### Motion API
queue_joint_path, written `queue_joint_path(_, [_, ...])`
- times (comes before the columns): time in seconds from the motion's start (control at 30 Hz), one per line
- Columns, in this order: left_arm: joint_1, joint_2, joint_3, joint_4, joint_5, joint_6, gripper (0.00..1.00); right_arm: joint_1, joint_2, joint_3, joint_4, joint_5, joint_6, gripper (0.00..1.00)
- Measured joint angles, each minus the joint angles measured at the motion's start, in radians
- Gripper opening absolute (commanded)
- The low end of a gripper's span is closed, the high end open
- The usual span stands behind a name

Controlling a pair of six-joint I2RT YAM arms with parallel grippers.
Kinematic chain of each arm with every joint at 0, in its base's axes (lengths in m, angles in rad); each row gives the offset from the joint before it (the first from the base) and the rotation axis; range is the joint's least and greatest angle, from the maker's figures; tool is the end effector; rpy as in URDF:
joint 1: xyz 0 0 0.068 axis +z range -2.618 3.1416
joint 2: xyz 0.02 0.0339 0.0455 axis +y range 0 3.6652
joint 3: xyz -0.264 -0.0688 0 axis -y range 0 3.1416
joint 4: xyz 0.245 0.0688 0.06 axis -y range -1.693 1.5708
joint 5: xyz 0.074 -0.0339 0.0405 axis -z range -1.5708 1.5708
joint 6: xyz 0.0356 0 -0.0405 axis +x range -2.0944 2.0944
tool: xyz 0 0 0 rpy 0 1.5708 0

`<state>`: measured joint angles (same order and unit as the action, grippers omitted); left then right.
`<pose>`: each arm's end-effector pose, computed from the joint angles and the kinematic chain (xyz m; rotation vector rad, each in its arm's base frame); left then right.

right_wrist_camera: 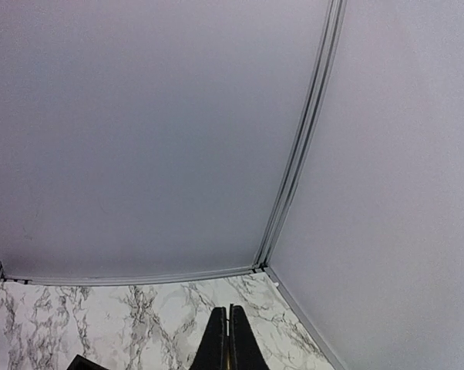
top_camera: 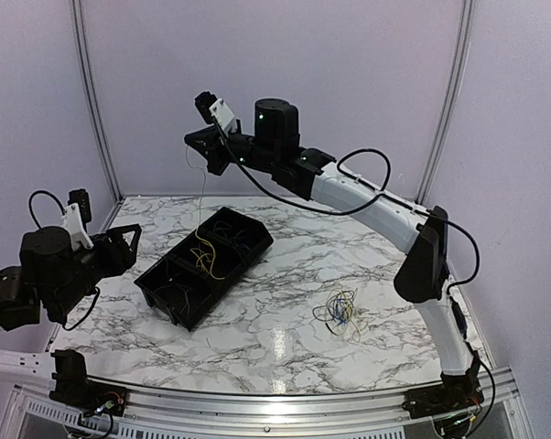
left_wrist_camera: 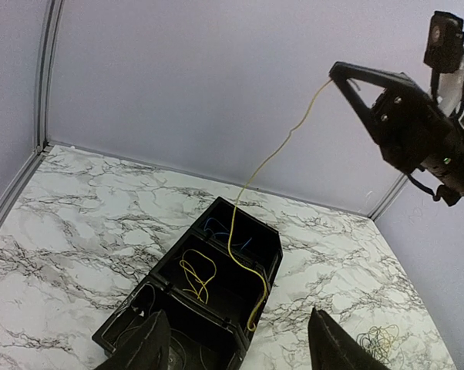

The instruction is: Untangle the cables

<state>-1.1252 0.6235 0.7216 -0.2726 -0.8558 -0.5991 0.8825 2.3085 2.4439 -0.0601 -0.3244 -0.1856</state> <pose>0.0844 -0.1143 0.3345 -0.1754 1.7056 -0.5449 0.3340 0.4240 0.4095 -1.0105 1.1788 0.7981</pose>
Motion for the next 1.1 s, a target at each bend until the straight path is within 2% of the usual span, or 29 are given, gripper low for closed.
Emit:
queue_joint_path(0.37, [0.0,-0.036,-0.001,-0.05,0.018,-0.008,0.64,0.0,0.077,-0.028,0.0,0.028,-0.006,0.0])
queue_joint_path(0.77, [0.0,-0.103,-0.052,-0.062,0.011,-0.017,0.64,0.0,0.032,-0.393,-0.094,-0.048,-0.001,0.0])
queue_joint_path(1.1, [0.0,-0.129,-0.081,-0.07,0.009,-0.038,0.64,0.006,0.052,-0.381,-0.155,-0.052,-0.014,0.0])
